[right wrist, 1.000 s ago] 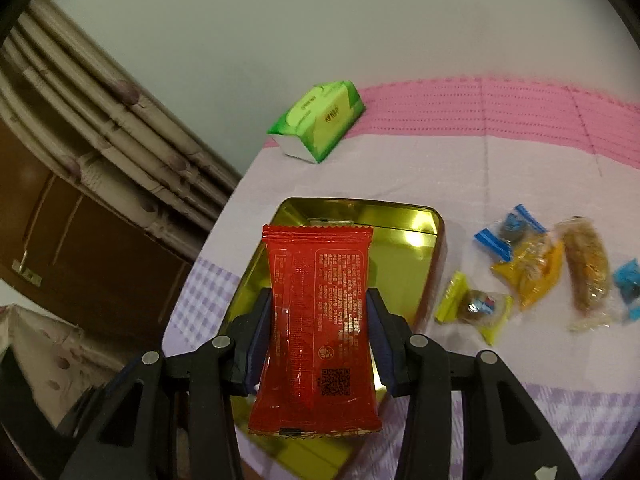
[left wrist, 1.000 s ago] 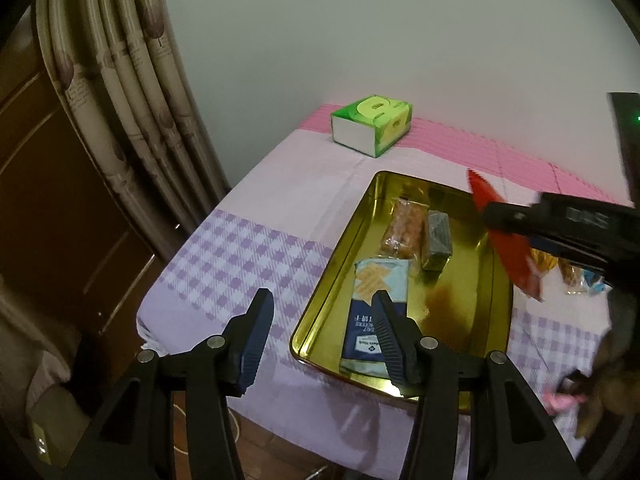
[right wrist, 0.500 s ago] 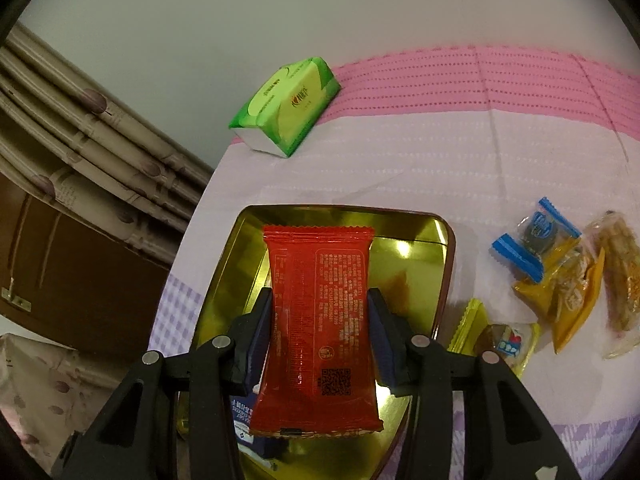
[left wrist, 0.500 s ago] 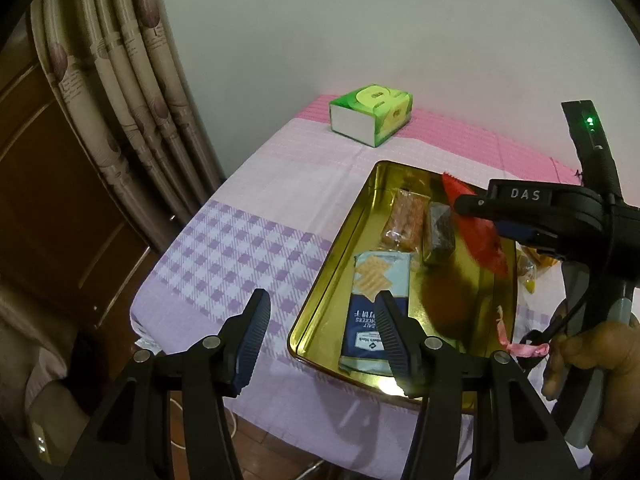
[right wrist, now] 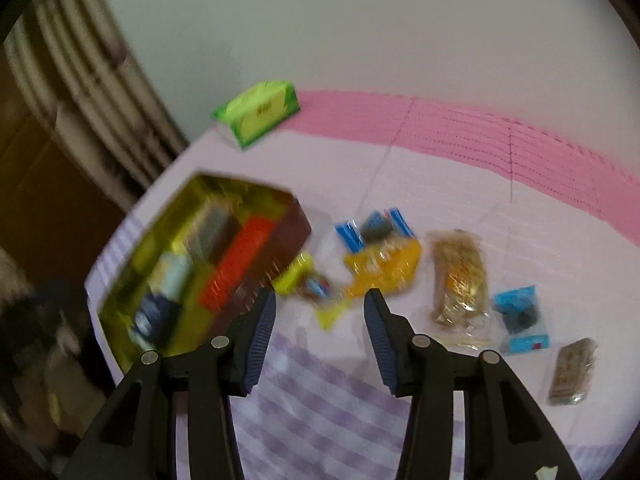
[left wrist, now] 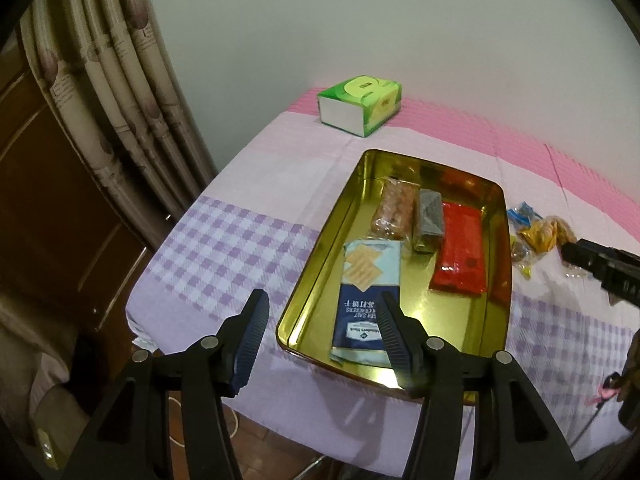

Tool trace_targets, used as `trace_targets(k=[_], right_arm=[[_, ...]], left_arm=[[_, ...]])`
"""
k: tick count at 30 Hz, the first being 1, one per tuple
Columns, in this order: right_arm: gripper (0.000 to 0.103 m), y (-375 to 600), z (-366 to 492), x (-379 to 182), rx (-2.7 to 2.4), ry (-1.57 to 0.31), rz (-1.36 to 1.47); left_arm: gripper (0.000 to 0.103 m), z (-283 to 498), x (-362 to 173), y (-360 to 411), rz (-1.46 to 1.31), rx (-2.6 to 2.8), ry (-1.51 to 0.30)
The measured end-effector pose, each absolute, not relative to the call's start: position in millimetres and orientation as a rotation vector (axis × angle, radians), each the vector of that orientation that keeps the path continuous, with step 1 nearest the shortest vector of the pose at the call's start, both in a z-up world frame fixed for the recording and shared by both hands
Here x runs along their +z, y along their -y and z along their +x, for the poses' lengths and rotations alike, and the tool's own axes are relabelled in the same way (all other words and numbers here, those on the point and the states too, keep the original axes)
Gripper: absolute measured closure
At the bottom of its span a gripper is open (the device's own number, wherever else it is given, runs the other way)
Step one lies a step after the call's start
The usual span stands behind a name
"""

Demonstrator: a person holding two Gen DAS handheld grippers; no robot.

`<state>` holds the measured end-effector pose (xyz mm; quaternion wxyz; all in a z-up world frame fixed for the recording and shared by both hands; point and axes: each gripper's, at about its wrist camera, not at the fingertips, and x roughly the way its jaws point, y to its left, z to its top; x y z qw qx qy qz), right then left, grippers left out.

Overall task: Organize snacks
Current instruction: 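Grasp the yellow-wrapped chocolate candy beside the tin with the right tool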

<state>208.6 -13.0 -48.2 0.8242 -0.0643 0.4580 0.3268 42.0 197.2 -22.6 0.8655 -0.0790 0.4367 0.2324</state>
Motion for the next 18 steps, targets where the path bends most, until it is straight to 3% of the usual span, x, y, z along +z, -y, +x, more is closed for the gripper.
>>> trace_targets(k=[3, 5, 11, 16, 18], right_arm=[[0.060, -1.5, 203.7, -53.7, 0.785, -0.926, -0.264], [0.066, -19.4, 202.7, -63.4, 0.811, -0.921, -0.390], [0.067, -55.3, 203.9, -82.7, 0.876, -0.861, -0.707], [0.067, -67.8, 224.2, -101.0, 0.926, -0.923, -0.779], [0.072, -72.1, 232.0, -106.9, 0.948, -0.950, -0.773]], left_arm=[[0.045, 43.0, -22.8, -193.6, -0.149, 0.484, -0.918], [0.040, 44.3, -24.2, -191.8, -0.139, 0.484, -0.924], [0.040, 48.0, -26.0, -191.7, -0.130, 0.479, -0.931], [0.040, 53.1, -30.5, -190.7, -0.127, 0.466, -0.955], [0.040, 54.6, -31.5, -190.1, -0.122, 0.467, -0.958]])
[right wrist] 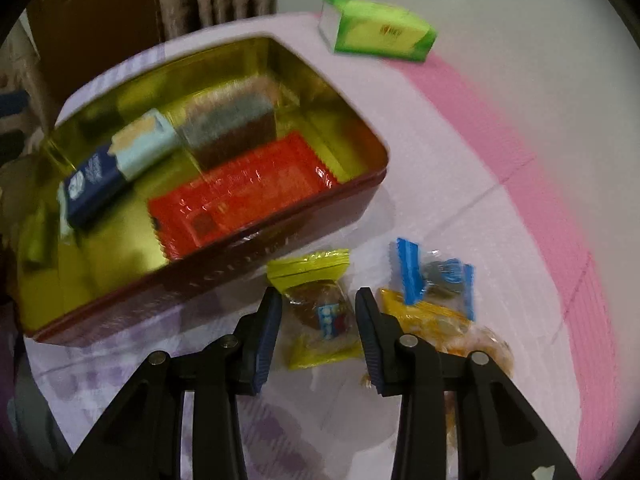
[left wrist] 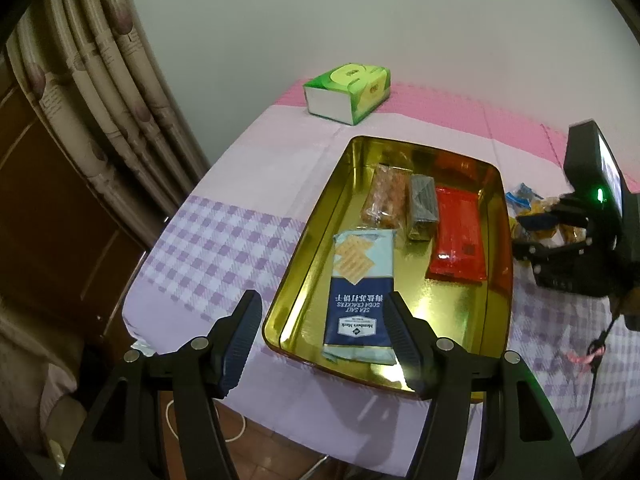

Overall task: Organize snacks
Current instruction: 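Grasp the yellow-wrapped chocolate candy beside the tin with the right tool, then grasp the pink-and-white wrapped candy with the left tool while the right tool holds the yellow candy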

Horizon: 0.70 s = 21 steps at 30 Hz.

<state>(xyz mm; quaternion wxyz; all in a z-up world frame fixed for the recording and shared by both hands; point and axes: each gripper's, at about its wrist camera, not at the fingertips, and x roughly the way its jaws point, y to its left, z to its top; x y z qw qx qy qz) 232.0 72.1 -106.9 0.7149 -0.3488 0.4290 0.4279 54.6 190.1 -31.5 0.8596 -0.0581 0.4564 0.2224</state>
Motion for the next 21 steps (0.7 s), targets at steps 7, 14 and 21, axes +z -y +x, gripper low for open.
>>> trace_targets(k=[7, 14, 21], right_arm=[[0.082, -52.8, 224.1, -99.8, 0.901, -1.034, -0.604], [0.082, 95.0, 147.8, -66.4, 0.673, -0.944, -0.205], [0.082, 252.7, 143.5, -65.3, 0.294, -0.935, -0.077]], left_arm=[[0.040, 56.4, -34.4, -187.2, -0.108, 0.468, -0.971], [0.039, 50.6, -27.6, -165.7, -0.063, 0.385, -0.938], [0.039, 47.6, -23.4, -114.7, 0.015, 0.144, -0.916]])
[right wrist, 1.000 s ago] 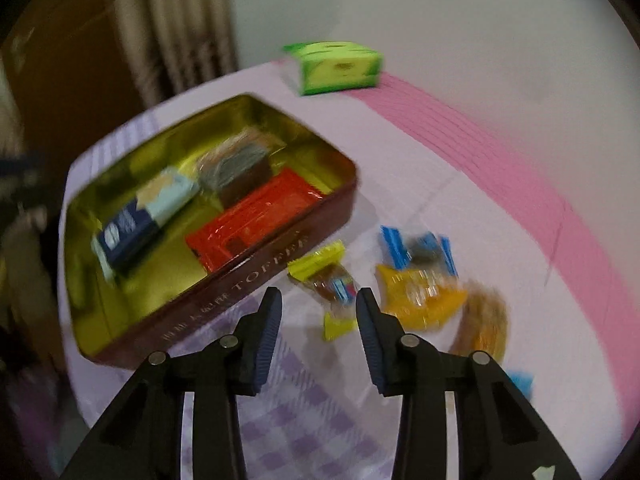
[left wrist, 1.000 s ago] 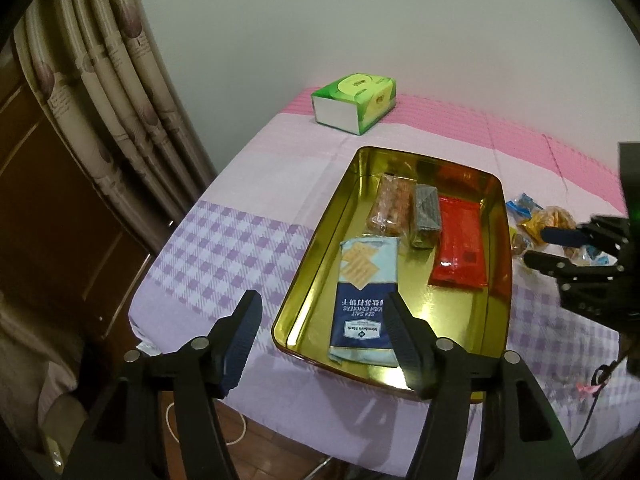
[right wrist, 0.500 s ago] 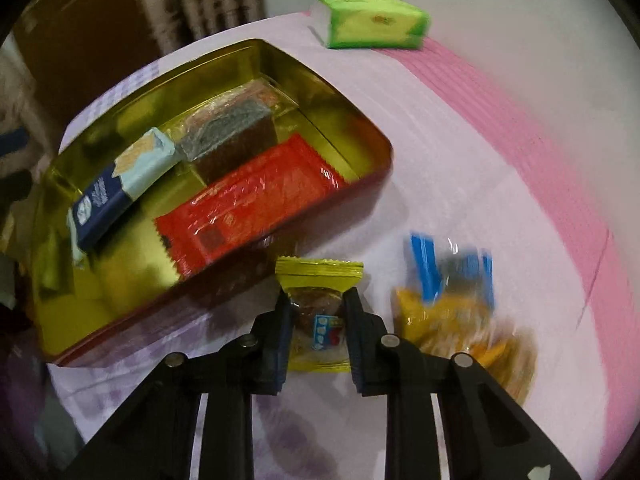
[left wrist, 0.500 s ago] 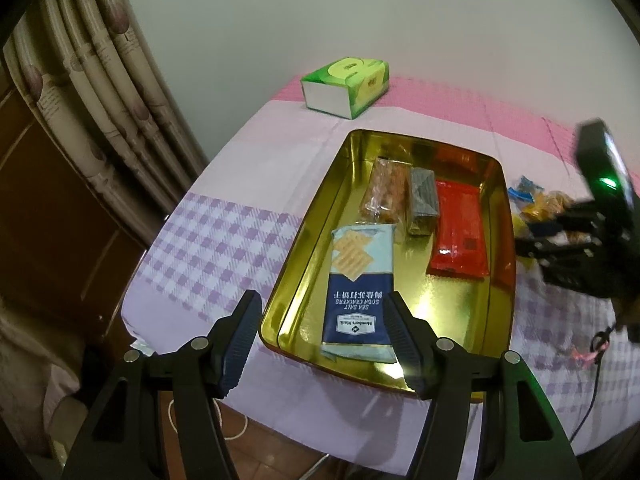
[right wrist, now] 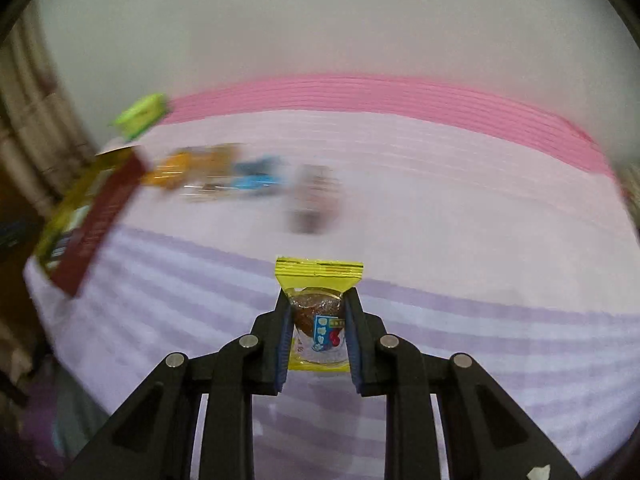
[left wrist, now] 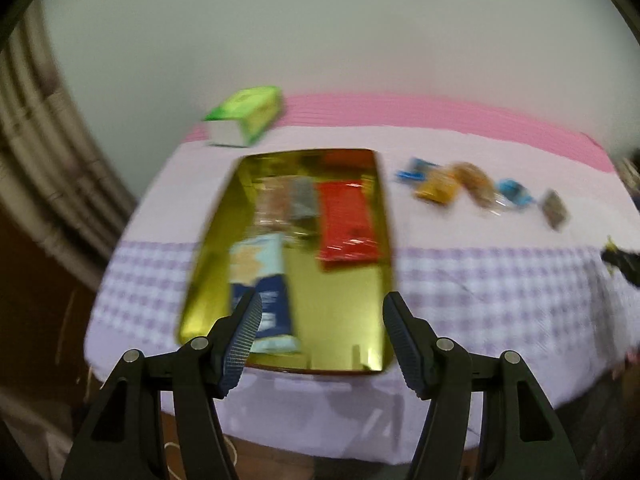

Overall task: Organize snacks
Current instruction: 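Grasp the pink-and-white wrapped candy with the left tool while the right tool holds the yellow candy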

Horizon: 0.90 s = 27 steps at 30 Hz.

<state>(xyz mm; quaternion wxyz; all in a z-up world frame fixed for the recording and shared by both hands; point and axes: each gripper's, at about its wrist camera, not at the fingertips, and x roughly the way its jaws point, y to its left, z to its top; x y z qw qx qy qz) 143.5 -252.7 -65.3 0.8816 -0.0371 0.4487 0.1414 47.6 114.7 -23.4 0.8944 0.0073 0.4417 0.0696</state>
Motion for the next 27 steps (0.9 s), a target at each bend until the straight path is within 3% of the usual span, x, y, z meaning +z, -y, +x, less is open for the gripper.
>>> trace_targets(k=[13, 19, 27], right_arm=[[0.081, 363.0, 168.3, -99.9, 0.041, -0.920, 0.125], [0.080, 364.4, 169.6, -103.1, 0.030, -0.870, 0.160], [0.079, 368.0, 170.2, -105.3, 0.066, -0.838, 0.201]], left_arm=[[0.039, 90.2, -13.5, -11.2, 0.063, -0.219, -1.003], [0.039, 160.4, -8.8, 25.4, -0.041, -0.331, -1.070], [0.039, 263.2, -50.7, 62.8, -0.192, -0.365, -1.257]])
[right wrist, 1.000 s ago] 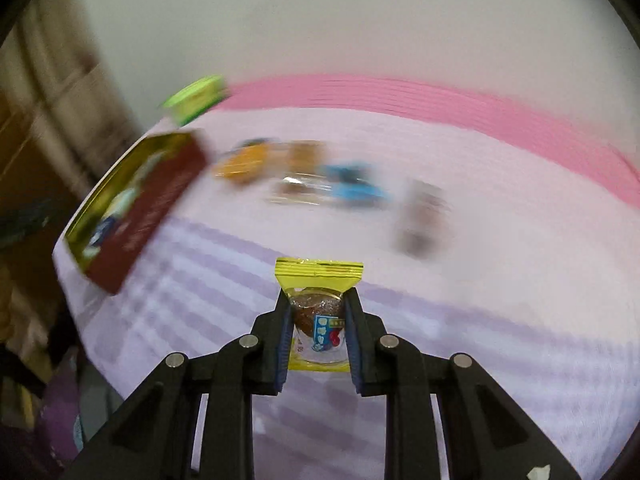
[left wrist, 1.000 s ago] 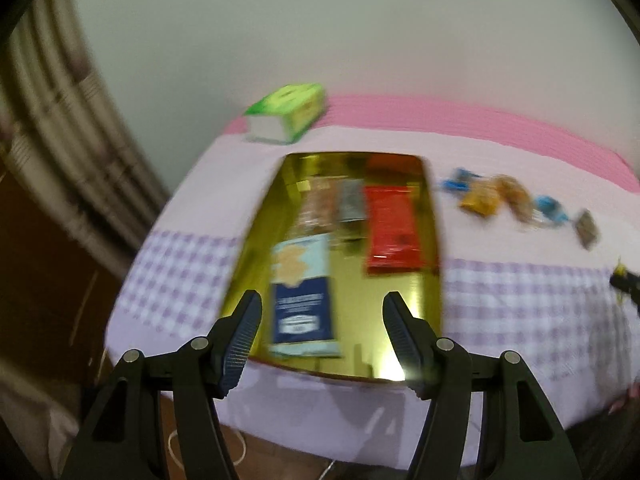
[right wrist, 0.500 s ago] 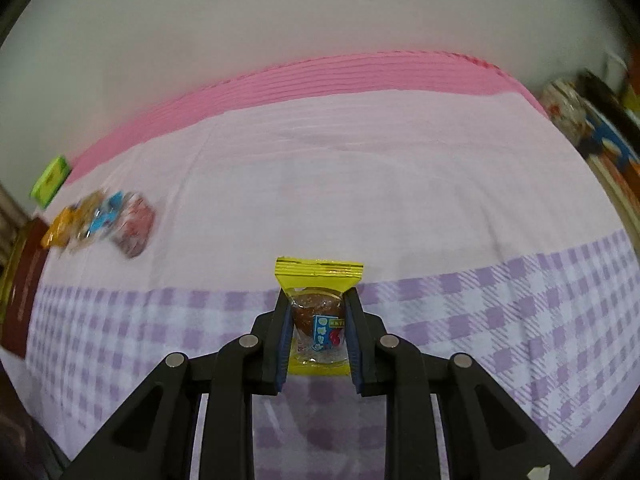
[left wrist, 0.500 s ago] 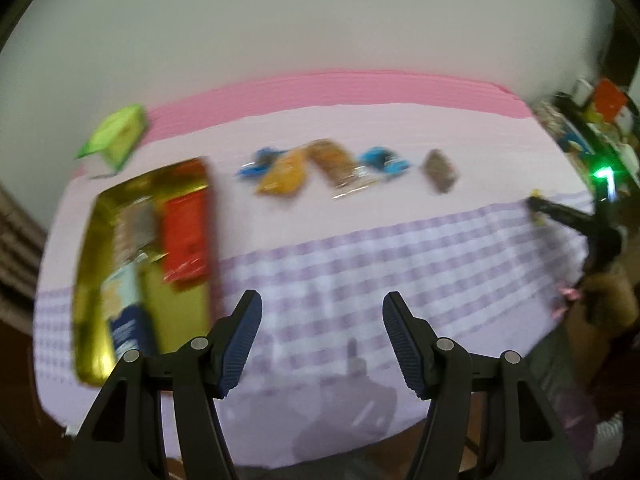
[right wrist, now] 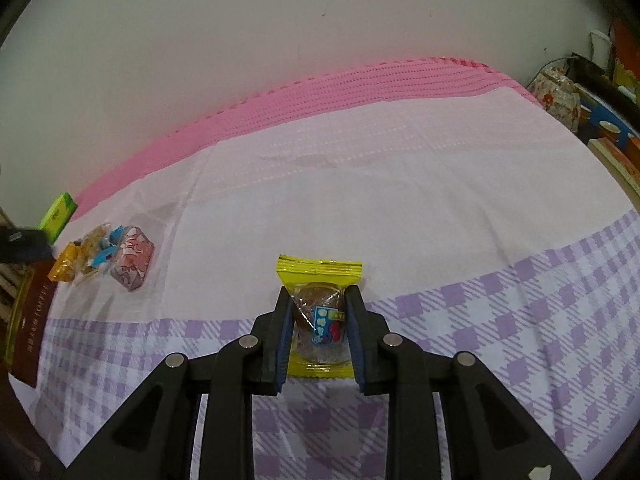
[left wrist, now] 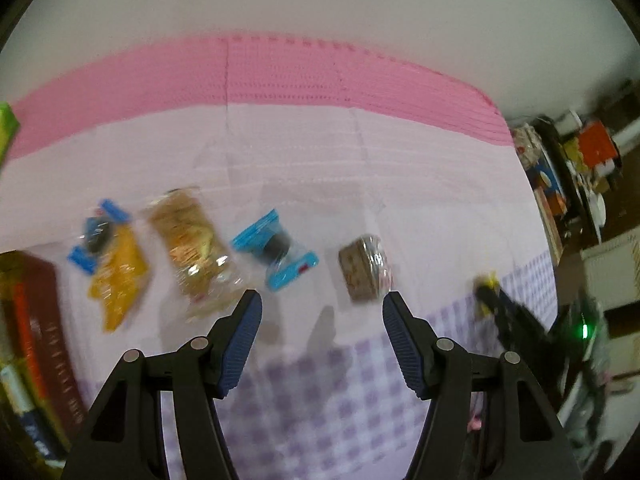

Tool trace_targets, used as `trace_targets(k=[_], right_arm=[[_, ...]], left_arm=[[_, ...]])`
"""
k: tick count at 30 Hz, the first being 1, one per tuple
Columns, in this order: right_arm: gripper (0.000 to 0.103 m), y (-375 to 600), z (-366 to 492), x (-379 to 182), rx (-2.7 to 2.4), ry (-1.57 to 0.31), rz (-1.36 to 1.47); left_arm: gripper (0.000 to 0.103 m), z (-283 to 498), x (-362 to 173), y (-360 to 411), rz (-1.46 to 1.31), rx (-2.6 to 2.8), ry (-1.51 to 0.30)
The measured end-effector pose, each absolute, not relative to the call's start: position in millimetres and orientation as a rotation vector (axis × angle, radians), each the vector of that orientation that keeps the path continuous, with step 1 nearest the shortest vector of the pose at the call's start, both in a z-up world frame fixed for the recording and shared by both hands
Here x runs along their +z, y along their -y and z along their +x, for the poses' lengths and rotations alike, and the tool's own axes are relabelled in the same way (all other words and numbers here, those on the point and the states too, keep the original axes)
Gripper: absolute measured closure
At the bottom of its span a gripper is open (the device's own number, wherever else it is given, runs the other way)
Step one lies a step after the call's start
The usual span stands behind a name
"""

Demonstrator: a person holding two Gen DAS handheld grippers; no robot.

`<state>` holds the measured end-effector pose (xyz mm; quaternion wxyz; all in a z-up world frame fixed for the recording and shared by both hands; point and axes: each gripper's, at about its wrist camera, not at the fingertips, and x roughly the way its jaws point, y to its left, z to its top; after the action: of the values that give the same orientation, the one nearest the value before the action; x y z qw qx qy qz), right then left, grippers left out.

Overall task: Organize snacks
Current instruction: 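Grasp the pink-and-white wrapped candy with the left tool while the right tool holds the yellow candy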

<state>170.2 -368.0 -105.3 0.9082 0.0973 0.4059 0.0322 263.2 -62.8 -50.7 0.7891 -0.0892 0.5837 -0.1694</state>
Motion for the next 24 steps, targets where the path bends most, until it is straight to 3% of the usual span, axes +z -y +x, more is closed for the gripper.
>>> trace_targets(k=[6, 10, 14, 21, 22, 24], right_arm=[[0.078, 366.4, 170.6, -106.3, 0.109, -0.833, 0.192], [0.078, 367.9, 169.4, -107.2, 0.122, -0.832, 0.208], [0.078, 367.5, 169.1, -107.4, 0.122, -0.831, 0.203], [0.078, 370.2, 168.7, -107.1, 0.135, -0.830, 0.221], [0.078, 370.3, 168.7, -107.0, 0.136, -0.831, 0.221], [0.078, 370.9, 169.1, -106.7, 0.137, -0.831, 0.222]], left_arm=[[0.040, 296.2, -73.6, 71.6, -0.205, -0.270, -1.313], [0.040, 290.5, -61.0, 81.4, -0.237, -0.319, -1.272], [0.039, 286.1, -50.4, 120.1, -0.123, -0.391, -1.261], [0.040, 288.0, -88.2, 173.8, 0.032, -0.342, -1.359], [0.042, 288.2, -92.7, 178.4, 0.038, -0.346, -1.368], [0.056, 285.9, -104.2, 188.1, 0.072, -0.311, -1.375]])
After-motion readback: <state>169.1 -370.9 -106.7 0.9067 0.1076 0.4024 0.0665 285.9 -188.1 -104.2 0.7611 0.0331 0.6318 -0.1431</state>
